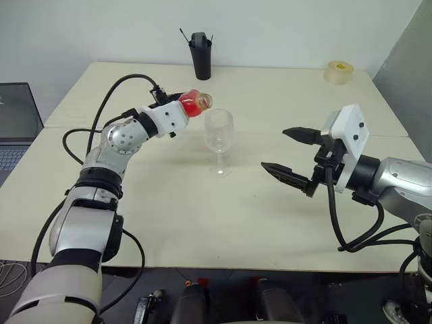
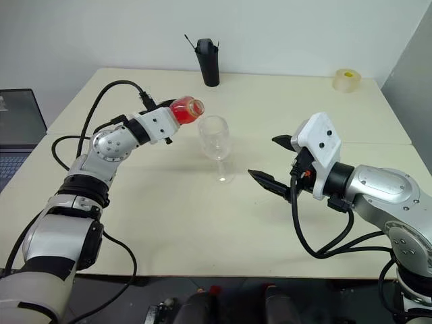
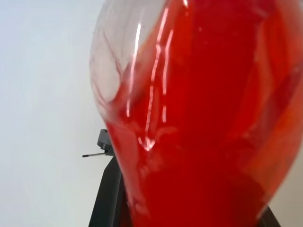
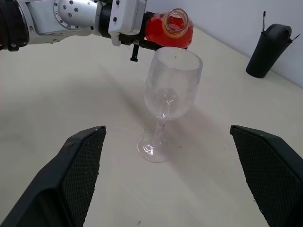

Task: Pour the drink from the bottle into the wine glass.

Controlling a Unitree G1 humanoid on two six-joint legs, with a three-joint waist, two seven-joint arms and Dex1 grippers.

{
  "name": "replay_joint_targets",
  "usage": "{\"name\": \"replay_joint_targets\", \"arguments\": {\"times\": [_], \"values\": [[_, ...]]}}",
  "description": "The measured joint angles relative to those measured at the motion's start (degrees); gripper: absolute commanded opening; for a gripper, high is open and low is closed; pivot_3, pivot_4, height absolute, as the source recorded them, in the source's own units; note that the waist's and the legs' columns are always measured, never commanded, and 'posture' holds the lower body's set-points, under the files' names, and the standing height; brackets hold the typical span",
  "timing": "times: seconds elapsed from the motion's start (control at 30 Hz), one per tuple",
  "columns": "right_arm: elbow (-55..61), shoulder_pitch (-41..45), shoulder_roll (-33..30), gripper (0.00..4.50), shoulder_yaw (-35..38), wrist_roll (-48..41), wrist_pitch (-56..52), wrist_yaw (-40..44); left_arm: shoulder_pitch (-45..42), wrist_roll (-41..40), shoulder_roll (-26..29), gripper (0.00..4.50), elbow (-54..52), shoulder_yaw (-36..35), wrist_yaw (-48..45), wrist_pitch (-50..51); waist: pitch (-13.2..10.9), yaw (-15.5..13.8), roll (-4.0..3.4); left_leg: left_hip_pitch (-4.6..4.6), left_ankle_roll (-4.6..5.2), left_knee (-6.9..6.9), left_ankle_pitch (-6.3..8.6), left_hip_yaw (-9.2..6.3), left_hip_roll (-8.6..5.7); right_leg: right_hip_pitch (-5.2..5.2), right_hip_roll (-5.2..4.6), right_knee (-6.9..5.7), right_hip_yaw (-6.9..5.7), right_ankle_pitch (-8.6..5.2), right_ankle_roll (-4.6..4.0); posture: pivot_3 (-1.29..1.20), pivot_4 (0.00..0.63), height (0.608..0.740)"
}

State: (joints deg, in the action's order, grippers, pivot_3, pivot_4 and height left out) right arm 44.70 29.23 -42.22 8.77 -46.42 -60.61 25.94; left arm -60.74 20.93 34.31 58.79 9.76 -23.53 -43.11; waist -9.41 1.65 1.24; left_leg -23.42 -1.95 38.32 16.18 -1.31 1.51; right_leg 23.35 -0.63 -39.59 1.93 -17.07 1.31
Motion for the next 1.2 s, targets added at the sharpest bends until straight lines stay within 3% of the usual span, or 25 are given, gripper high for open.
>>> {"name": "replay_joint_targets", "arguments": {"times": [1.2], "values": [[-0.87,2.76,-2.3,4.5,-2.18,0.28,0.05,-1.16,-5.0,12.08,3.59,0.92,1.59,7.26,12.7,-2.56,0.0,0.06,0.0,-0.01,0.0,0.17,0.0,0.04,0.0,0.06,0.01,-0.25,0.02,0.0,0.0,0.0,0.15,0.74]]}}
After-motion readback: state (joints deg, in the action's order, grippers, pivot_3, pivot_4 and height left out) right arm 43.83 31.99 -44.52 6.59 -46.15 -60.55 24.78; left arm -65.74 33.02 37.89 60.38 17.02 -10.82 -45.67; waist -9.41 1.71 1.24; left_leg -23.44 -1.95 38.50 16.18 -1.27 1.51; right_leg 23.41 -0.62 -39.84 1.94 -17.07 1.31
